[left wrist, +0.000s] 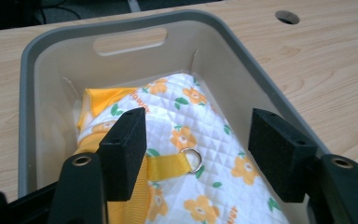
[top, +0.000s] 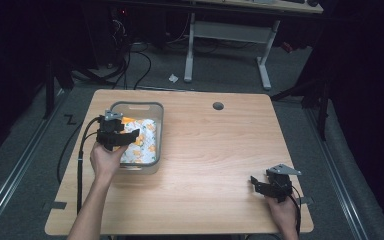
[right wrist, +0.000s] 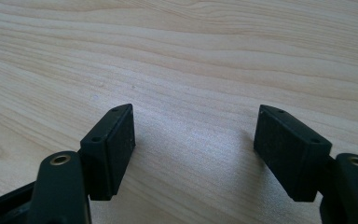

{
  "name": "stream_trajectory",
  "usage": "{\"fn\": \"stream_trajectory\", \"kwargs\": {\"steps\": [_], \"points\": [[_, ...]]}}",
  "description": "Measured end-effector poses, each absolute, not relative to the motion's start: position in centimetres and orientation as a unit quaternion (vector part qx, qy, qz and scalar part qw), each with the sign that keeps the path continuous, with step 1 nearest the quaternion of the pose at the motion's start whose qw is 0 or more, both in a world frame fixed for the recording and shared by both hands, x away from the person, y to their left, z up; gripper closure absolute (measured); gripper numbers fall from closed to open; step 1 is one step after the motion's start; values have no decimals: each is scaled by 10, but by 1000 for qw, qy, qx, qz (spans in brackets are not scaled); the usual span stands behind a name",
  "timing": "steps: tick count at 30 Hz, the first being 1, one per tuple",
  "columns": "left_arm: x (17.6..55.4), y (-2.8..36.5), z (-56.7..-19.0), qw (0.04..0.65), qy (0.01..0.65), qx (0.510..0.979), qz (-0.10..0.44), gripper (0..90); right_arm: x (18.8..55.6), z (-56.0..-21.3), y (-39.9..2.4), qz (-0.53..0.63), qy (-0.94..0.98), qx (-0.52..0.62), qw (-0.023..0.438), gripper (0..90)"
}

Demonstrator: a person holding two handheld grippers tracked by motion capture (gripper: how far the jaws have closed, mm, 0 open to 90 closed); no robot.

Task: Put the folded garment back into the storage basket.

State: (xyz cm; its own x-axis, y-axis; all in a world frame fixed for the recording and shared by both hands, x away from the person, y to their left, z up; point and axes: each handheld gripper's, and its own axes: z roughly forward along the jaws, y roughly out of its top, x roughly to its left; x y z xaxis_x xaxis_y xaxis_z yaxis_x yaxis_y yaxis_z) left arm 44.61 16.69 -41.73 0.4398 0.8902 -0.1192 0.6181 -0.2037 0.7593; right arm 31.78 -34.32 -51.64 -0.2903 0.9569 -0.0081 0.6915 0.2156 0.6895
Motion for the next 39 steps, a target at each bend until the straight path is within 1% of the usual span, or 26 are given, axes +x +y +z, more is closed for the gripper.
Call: {"fn": "stream_trajectory", "kwargs": {"steps": [5, 16, 25, 39], "points": [[439, 166, -413, 398, 501, 750, 167, 375, 318, -516, -343, 296, 747, 552, 224, 295], [423, 165, -406, 419, 494, 742, 170, 371, 318, -516, -343, 296, 747, 552, 224, 295], [411, 159, -405, 412, 474, 757, 182, 357, 318, -516, -343, 296, 747, 552, 224, 295], [397, 151, -407, 425, 463, 757, 180, 342, 318, -516, -343, 296, 747, 552, 224, 295]]}}
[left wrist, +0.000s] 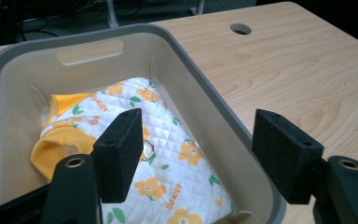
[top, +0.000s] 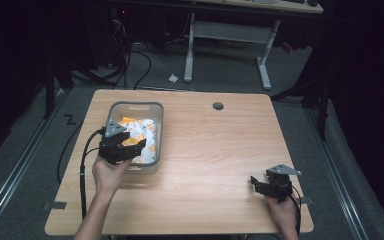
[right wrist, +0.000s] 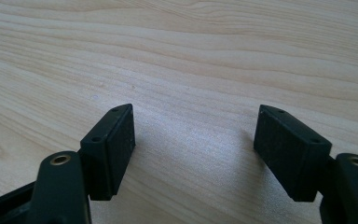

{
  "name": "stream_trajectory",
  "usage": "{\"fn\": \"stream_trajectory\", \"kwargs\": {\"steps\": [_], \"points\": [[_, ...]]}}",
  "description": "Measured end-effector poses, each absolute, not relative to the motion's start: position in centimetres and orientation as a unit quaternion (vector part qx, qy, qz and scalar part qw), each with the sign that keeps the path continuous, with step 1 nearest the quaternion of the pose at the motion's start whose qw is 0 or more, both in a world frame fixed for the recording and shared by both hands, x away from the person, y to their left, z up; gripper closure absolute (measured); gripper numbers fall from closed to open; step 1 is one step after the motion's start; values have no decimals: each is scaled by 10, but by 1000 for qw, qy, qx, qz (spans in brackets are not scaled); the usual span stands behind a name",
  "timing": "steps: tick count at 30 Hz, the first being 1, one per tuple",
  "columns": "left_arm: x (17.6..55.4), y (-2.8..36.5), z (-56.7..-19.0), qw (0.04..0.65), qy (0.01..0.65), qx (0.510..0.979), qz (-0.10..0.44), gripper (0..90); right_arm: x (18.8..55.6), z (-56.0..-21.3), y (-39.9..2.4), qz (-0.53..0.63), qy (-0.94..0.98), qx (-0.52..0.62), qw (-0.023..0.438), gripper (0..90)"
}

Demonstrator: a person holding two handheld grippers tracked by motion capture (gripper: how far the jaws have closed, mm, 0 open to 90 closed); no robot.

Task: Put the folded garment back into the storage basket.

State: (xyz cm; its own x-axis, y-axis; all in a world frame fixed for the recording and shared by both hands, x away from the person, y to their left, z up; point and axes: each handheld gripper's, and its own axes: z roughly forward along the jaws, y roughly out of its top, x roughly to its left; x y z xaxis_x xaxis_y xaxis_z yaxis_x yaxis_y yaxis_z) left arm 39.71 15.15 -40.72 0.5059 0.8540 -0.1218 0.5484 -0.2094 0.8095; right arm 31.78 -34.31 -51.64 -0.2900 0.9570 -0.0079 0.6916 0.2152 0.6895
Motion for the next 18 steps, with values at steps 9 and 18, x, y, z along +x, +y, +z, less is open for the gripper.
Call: {"fn": "stream_trajectory", "kwargs": {"steps": [9, 18], "points": [[389, 146, -409, 429, 457, 759, 175, 340, 318, -516, -343, 296, 747, 552, 224, 295], [383, 142, -409, 435, 451, 761, 171, 339, 318, -516, -343, 296, 747, 552, 224, 295]]}}
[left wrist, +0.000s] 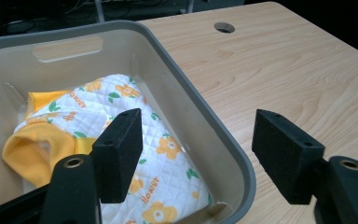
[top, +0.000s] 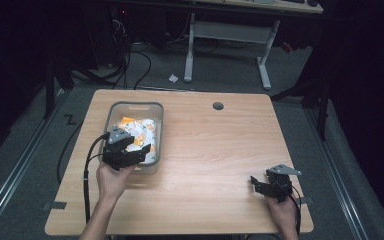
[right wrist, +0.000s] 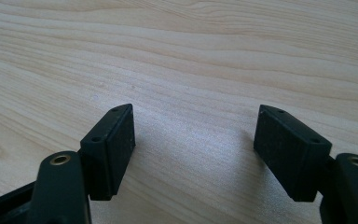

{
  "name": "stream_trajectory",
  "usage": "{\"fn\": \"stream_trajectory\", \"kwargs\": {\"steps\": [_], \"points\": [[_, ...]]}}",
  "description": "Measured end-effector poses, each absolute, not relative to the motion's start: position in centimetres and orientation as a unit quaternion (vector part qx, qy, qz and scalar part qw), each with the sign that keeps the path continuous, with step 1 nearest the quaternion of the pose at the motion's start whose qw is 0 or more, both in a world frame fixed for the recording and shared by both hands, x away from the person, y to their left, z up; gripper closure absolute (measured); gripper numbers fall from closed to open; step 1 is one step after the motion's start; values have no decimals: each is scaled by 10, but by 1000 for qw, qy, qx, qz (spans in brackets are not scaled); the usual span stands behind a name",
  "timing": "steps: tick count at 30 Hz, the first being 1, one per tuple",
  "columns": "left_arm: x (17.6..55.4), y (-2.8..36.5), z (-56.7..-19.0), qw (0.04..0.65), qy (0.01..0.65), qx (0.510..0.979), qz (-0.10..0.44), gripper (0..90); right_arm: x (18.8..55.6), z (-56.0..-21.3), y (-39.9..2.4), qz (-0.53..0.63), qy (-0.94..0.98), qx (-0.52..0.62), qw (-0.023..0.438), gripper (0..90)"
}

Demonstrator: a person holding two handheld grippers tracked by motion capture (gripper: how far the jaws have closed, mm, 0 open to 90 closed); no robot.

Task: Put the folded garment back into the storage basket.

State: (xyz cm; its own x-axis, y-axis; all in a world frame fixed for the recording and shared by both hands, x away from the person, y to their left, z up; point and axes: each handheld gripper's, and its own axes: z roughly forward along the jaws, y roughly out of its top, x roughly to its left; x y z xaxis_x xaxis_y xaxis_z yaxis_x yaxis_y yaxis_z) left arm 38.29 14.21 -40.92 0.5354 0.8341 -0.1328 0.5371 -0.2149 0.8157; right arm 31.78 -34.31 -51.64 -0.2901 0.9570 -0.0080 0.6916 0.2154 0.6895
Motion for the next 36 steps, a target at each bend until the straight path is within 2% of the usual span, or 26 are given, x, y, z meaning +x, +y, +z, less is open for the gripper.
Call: {"fn": "stream_trajectory", "kwargs": {"steps": [36], "points": [[364, 119, -418, 452, 429, 769, 144, 339, 318, -516, -343, 296, 747, 552, 224, 295]]}}
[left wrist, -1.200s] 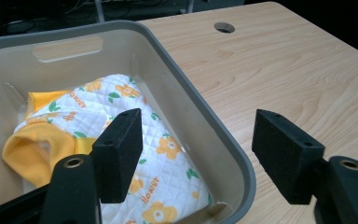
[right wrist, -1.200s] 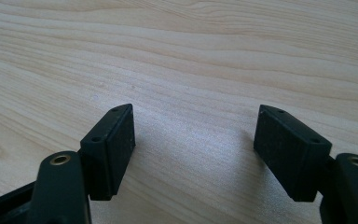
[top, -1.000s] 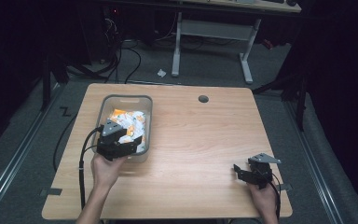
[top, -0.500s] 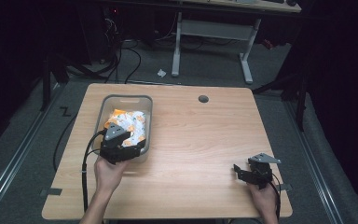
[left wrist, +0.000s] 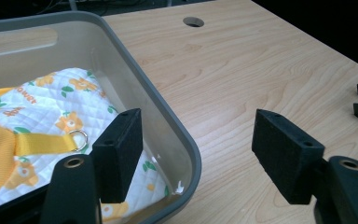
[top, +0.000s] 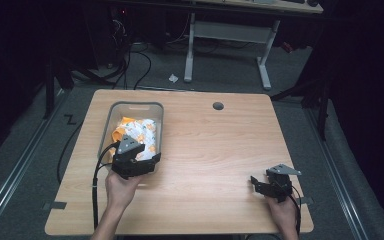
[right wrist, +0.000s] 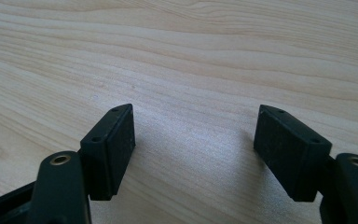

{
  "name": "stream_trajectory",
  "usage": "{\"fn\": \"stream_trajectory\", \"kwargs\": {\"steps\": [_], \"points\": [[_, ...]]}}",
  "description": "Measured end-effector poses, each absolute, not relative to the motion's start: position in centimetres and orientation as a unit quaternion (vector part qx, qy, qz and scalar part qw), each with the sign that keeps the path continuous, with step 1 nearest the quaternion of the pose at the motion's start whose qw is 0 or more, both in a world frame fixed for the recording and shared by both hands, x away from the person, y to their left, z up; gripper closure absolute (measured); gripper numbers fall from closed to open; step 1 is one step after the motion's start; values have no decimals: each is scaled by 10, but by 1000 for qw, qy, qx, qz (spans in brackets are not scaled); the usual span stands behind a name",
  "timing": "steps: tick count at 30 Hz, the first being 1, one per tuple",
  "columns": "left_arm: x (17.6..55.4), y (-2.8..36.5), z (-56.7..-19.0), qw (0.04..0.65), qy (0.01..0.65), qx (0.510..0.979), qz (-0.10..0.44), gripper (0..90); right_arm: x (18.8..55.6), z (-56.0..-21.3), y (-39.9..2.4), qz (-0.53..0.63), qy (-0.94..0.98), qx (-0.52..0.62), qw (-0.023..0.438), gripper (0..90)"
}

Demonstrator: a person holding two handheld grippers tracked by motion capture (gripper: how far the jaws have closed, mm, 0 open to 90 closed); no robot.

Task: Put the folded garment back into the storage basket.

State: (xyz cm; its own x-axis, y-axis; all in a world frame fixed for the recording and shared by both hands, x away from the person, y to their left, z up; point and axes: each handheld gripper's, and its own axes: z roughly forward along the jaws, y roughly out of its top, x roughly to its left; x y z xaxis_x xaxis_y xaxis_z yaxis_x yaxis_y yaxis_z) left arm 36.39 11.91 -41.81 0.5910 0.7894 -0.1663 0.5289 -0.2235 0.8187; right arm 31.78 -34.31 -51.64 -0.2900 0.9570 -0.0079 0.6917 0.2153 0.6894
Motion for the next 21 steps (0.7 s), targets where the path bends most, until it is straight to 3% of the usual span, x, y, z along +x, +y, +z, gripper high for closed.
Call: {"fn": "stream_trajectory", "kwargs": {"steps": [21], "points": [[358, 100, -425, 454, 412, 779, 130, 340, 318, -516, -343, 296, 747, 552, 224, 295]]}}
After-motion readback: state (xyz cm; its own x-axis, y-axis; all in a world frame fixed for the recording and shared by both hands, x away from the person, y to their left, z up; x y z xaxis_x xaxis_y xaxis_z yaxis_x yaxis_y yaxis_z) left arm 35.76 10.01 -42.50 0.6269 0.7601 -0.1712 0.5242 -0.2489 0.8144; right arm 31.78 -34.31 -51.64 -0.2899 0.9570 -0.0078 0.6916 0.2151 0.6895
